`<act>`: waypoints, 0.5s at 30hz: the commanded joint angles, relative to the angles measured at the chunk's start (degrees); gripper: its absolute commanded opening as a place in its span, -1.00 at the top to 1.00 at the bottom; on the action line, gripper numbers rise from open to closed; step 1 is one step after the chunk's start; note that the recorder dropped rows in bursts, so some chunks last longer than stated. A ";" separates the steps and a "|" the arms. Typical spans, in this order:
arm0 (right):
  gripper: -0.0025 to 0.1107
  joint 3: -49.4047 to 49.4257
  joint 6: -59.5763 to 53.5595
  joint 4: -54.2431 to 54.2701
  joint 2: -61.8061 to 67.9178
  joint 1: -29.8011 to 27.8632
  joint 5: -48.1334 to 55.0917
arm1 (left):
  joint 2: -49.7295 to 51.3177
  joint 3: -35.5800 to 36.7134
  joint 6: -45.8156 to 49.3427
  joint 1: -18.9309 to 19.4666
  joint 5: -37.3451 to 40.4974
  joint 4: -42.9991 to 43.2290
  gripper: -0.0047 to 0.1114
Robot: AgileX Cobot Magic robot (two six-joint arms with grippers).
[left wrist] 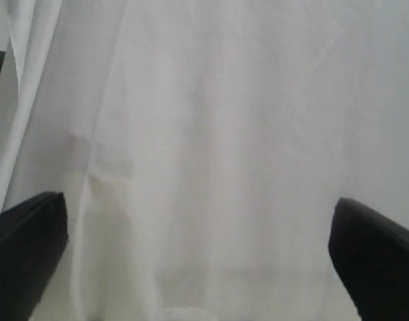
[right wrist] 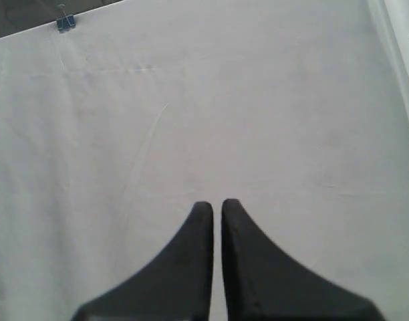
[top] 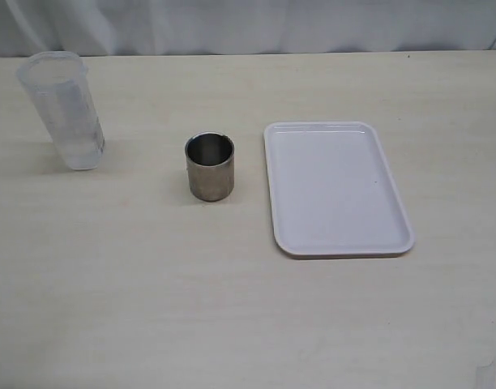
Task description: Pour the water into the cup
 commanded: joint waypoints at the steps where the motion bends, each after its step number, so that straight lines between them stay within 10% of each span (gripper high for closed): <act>1: 0.88 0.16 0.13 -0.42 -0.31 -0.13 1.94 | 10.94 -0.61 1.07 0.24 -4.37 2.35 -0.89; 15: 0.88 0.16 0.17 -0.42 -0.31 -0.13 3.01 | 56.90 -6.15 6.01 0.24 -28.69 5.95 -0.89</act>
